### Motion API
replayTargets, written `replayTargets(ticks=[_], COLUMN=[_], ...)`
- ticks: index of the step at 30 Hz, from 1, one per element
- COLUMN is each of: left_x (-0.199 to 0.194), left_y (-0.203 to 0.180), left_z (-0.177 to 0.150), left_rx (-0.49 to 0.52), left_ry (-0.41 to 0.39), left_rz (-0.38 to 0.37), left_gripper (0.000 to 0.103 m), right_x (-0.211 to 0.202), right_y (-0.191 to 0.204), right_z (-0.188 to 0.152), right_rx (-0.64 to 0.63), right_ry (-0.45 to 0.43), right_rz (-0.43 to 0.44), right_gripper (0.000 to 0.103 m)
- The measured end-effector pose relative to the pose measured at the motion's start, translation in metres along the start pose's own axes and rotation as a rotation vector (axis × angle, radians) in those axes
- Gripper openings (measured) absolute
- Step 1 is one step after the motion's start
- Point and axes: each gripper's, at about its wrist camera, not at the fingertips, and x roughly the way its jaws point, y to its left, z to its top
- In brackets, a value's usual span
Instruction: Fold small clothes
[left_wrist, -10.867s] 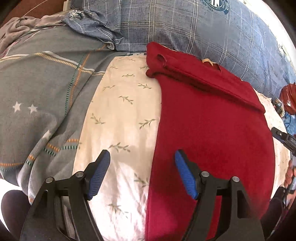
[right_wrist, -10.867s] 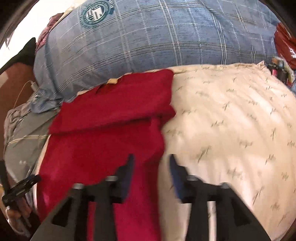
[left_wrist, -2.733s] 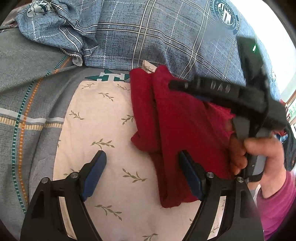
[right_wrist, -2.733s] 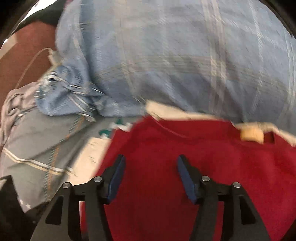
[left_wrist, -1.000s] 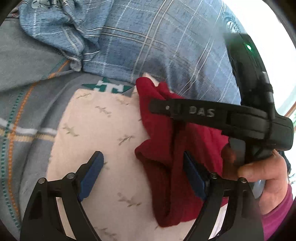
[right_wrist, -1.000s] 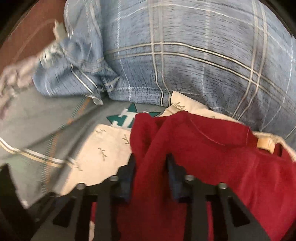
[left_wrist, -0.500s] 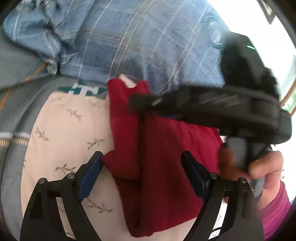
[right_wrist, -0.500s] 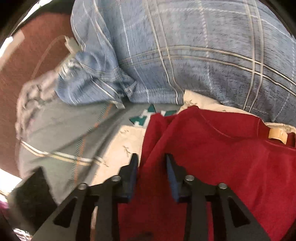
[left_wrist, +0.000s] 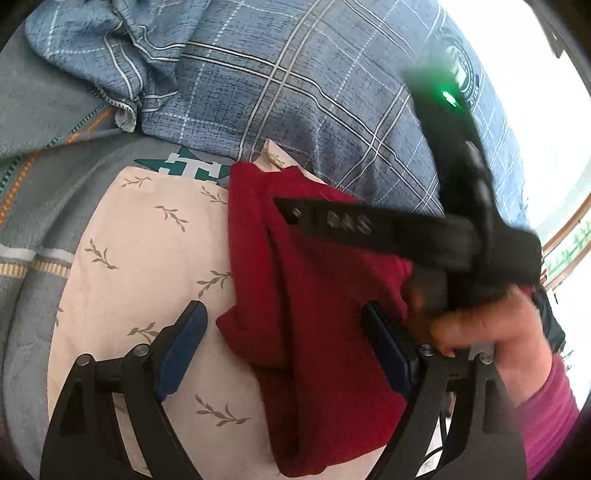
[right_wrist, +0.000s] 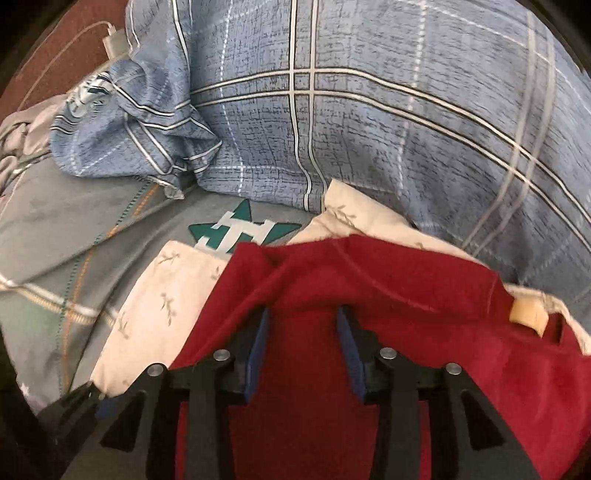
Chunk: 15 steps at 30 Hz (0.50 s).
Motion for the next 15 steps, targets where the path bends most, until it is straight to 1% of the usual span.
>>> replayTargets(ticks=[3, 8, 10, 11, 12, 13, 15], left_x=[-0.001, 0.0, 0.0, 0.0, 0.0, -0.001, -0.001], left_y=[0.001, -0.003, -0.005, -0.005, -0.004, -0.003, -0.001], left_z=[-0.001, -0.004, -0.006, -0.006, -0.006, -0.006, -0.006], left_rx=[-0.002, 0.011, 0.02, 0.021, 0.02, 0.014, 0.0], left_ry=[-0.001, -0.012, -0.012, -0.013, -0.014, -0.017, -0.024], left_rz=[-0.005, 0.008, 0.012, 0.01, 0.007, 0.0, -0.011], left_gripper=[0.086, 0.087, 0.087, 0.087, 0.087, 0.087, 0.087], right_x=[-0.005, -0.026, -0.023, -0.022, -0.021, -0.019, -0.021], right_y=[-0.007, -0.043, -0.06, -0.069, -0.077, -0.078, -0.081], right_z=[-0.002, -0.037, -0.049, -0.054, -0.057, -0.059, -0.061], right_rx=[0.017, 0.093, 0.144, 0.187, 0.231, 0.256, 0.266], right_ry=[-0.008, -0.111, -0.142, -0.171, -0.193, -0.202, -0.214], right_rz=[0.04, 0.128, 0.208, 0.265, 0.316, 0.347, 0.392], right_gripper=[0.04, 0.043, 0.043, 0.044, 0.046, 0.048, 0.06])
